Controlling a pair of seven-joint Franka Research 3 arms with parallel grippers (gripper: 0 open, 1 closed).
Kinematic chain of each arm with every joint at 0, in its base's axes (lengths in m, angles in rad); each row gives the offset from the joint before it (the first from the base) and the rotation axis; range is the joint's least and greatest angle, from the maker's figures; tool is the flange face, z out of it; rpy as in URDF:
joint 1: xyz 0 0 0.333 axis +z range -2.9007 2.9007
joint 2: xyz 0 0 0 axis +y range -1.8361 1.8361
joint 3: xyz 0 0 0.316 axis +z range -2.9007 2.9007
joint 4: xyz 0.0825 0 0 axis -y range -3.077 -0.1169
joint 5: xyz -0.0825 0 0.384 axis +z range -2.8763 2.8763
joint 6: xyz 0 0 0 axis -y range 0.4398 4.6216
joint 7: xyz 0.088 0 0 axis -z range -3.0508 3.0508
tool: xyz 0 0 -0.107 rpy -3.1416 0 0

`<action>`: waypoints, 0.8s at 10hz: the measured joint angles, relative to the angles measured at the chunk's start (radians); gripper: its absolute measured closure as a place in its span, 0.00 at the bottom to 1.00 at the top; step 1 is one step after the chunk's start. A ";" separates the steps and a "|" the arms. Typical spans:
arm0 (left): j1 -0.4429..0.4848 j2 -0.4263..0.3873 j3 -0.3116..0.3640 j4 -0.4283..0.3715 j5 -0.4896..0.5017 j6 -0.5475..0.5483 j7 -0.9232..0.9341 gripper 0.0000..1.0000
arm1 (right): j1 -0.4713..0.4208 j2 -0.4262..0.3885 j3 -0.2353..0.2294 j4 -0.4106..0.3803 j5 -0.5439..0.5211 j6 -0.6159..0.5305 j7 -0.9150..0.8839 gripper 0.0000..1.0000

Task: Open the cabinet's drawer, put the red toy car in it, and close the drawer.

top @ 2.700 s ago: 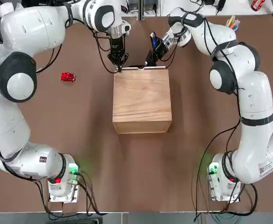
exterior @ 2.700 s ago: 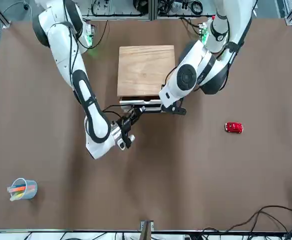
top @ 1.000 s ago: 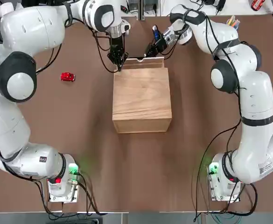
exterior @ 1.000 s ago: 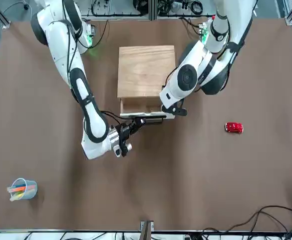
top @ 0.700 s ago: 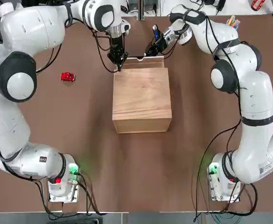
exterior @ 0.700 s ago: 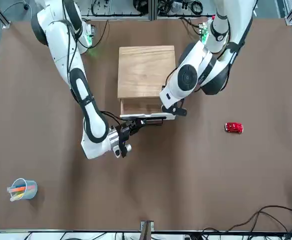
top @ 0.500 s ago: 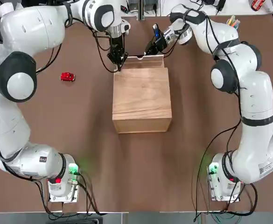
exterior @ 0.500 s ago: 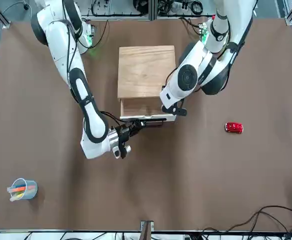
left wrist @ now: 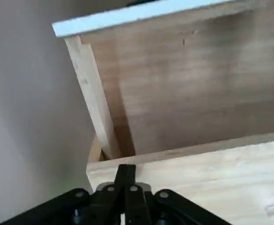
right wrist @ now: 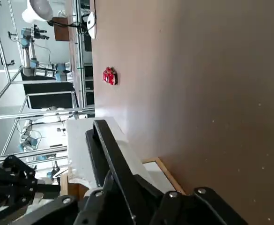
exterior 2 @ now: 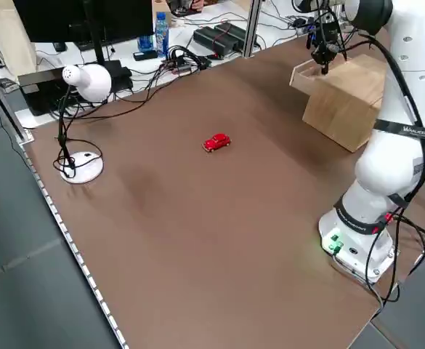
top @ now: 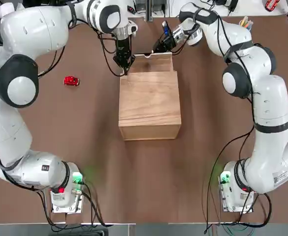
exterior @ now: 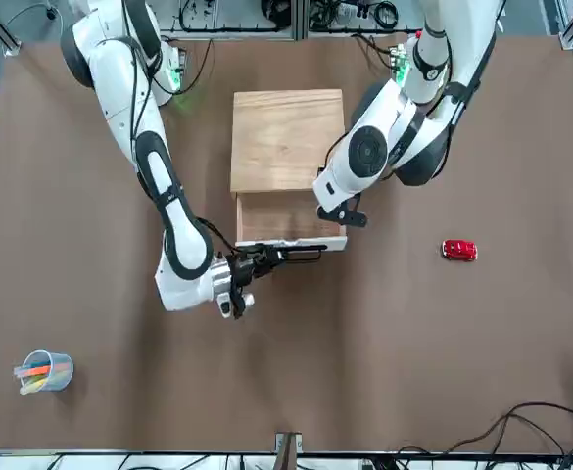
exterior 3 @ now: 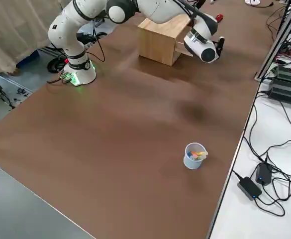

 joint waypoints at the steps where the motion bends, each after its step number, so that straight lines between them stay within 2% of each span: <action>1: 0.000 0.000 0.000 0.000 0.000 0.000 0.000 0.99 | 0.001 0.001 -0.001 0.000 0.006 0.008 0.003 0.81; 3: -0.001 0.000 -0.005 0.000 0.000 -0.008 -0.001 0.99 | 0.003 0.009 -0.003 0.008 0.041 0.097 0.018 0.55; 4: -0.001 0.000 -0.006 0.000 0.000 -0.010 -0.002 0.99 | 0.002 0.016 -0.007 0.028 0.057 0.125 0.025 0.38; 6: -0.001 0.000 -0.006 0.000 0.000 -0.010 -0.003 0.99 | 0.001 0.022 -0.010 0.044 0.062 0.133 0.034 0.07; 7: -0.001 0.000 -0.006 0.000 0.000 -0.010 -0.003 0.99 | 0.002 0.023 -0.010 0.045 0.062 0.133 0.036 0.00; 8: -0.001 0.000 -0.006 0.000 0.000 -0.010 -0.003 0.99 | 0.002 0.024 -0.010 0.046 0.063 0.133 0.039 0.00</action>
